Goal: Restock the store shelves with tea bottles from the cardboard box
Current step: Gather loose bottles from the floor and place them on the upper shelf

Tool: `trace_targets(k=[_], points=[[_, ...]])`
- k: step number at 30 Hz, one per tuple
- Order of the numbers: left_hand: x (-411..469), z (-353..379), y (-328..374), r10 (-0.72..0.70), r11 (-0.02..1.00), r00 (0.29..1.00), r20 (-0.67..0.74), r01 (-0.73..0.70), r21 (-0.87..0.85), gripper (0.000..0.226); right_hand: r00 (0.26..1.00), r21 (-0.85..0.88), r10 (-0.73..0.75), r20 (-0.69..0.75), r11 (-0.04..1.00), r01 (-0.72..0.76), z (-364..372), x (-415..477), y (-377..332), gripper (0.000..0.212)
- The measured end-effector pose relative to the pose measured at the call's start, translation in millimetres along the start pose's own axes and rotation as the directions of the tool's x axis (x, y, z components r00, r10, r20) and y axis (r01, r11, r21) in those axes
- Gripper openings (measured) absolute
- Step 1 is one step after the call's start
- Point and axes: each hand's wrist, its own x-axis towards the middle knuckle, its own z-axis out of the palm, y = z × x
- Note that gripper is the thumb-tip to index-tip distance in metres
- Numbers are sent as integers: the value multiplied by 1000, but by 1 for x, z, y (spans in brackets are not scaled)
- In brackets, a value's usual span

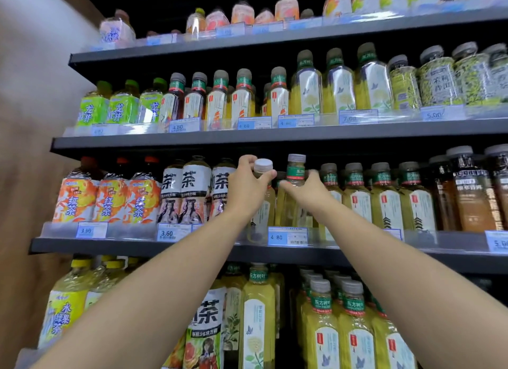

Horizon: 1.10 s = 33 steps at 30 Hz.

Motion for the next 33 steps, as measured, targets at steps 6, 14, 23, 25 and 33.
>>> trace_targets(k=[6,14,23,25,33], points=[[2,4,-2,25,999,1000,3,-25,21,28,976,-167,152,159,978,-125,6,-1,17,101],[22,2,4,-12,1000,999,-50,14,26,33,982,-330,132,134,940,-82,15,-3,12,87],[3,21,-25,-190,934,971,145,133,333,95,978,-381,129,164,923,-58,14,-4,17,96],[-4,21,-28,-194,892,962,194,90,443,94,981,-405,115,156,913,-43,15,-5,17,93],[-44,-12,-34,67,651,943,325,-288,702,26,993,-597,-116,14,796,101,11,-21,13,30]])
